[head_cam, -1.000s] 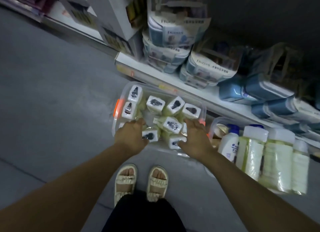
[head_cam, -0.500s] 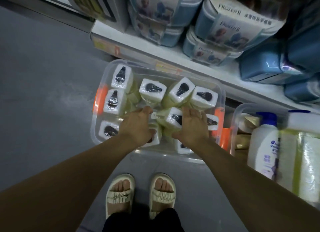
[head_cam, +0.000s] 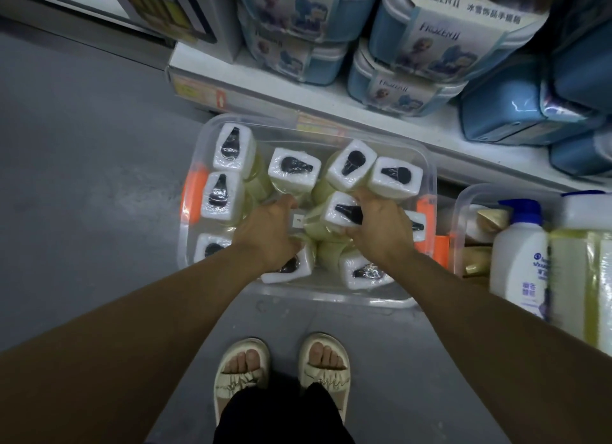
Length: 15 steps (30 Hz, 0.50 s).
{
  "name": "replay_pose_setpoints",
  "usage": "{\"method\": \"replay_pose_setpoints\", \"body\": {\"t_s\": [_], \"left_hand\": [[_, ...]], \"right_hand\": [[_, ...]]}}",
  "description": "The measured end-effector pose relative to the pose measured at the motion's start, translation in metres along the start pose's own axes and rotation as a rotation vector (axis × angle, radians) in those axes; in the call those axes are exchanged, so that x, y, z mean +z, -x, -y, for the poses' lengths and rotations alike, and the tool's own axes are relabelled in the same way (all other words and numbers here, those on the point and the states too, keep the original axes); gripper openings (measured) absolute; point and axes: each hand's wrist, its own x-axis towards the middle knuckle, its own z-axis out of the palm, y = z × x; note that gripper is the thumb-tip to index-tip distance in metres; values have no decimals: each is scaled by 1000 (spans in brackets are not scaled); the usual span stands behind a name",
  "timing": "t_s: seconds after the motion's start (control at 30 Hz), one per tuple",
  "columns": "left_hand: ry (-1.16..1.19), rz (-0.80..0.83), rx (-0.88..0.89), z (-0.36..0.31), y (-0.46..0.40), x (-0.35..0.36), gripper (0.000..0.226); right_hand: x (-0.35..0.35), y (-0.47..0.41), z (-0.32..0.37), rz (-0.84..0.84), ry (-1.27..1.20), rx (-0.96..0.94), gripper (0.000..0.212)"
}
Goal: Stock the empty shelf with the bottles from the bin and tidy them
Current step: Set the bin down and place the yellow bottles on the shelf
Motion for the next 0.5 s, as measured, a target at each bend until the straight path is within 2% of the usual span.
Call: {"method": "replay_pose_setpoints", "body": {"t_s": [0.23,0.5], "left_hand": [[-8,16,23,-5,-1,-9,66],[76,63,41,-24,19,-29,78]], "right_hand": [[-25,1,3,-22,-98,-87,43],[-95,5,5,118,-402,-34,39]]}}
